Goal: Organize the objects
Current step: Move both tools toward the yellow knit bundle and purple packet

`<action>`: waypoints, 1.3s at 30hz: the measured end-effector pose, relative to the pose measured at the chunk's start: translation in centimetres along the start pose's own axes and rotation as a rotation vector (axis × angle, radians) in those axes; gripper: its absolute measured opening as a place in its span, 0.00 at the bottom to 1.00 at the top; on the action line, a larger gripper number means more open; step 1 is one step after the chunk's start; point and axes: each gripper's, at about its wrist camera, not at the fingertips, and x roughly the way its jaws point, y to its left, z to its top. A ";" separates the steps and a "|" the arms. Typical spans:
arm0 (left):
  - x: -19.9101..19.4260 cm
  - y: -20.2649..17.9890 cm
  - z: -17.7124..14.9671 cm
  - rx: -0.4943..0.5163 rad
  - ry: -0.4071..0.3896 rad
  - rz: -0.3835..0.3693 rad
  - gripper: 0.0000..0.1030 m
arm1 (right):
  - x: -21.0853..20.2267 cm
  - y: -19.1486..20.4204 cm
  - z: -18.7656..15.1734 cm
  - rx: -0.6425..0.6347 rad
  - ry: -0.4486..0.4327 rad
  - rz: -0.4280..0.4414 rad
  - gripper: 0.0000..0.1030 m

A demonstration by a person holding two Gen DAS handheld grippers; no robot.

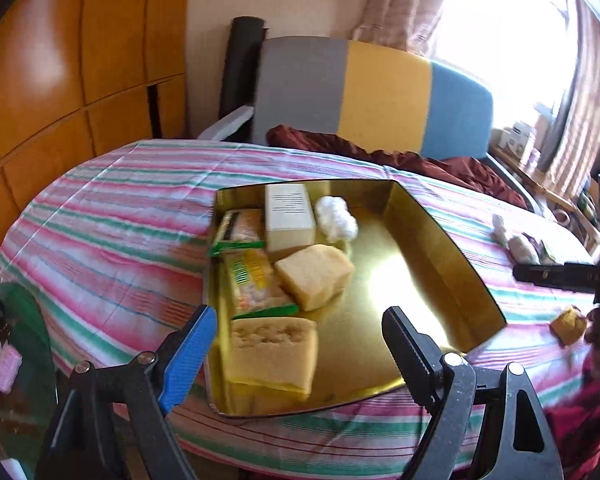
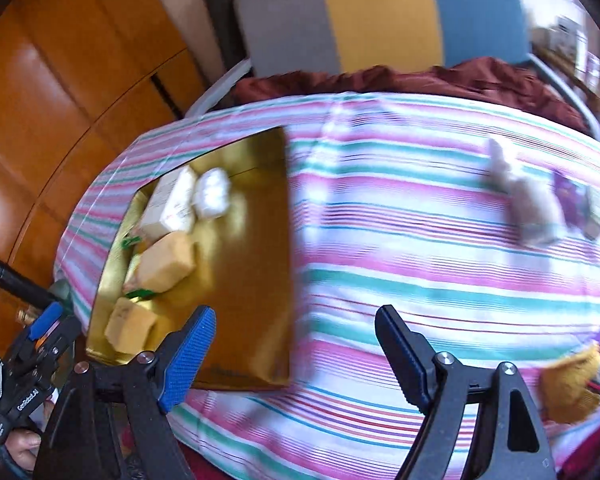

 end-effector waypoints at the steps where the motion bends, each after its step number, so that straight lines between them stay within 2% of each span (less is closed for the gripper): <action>1: 0.0 -0.6 0.1 0.017 0.001 -0.007 0.83 | -0.7 -1.2 0.0 0.024 -0.009 -0.015 0.81; 14: 0.9 -8.2 0.5 0.186 0.021 -0.115 0.85 | -8.5 -16.8 -1.5 0.345 -0.151 -0.223 0.81; 19: 1.5 -11.6 0.5 0.250 0.027 -0.162 0.85 | -10.9 -22.2 -2.5 0.483 -0.219 -0.251 0.81; 23: 2.0 -14.5 0.3 0.306 0.039 -0.202 0.85 | -11.9 -25.0 -3.7 0.568 -0.267 -0.270 0.81; 26: 2.6 -16.8 -0.1 0.350 0.059 -0.234 0.85 | -11.9 -27.2 -4.9 0.682 -0.285 -0.162 0.81; 29: 3.4 -19.4 -0.6 0.390 0.087 -0.276 0.85 | -12.4 -28.2 -5.7 0.749 -0.338 -0.131 0.81; 33: 4.7 -22.5 -1.3 0.426 0.138 -0.351 0.85 | -12.2 -28.7 -6.1 0.779 -0.349 -0.058 0.81; 39: 6.6 -26.7 -2.0 0.451 0.233 -0.431 0.85 | -11.8 -28.9 -6.0 0.785 -0.335 -0.022 0.81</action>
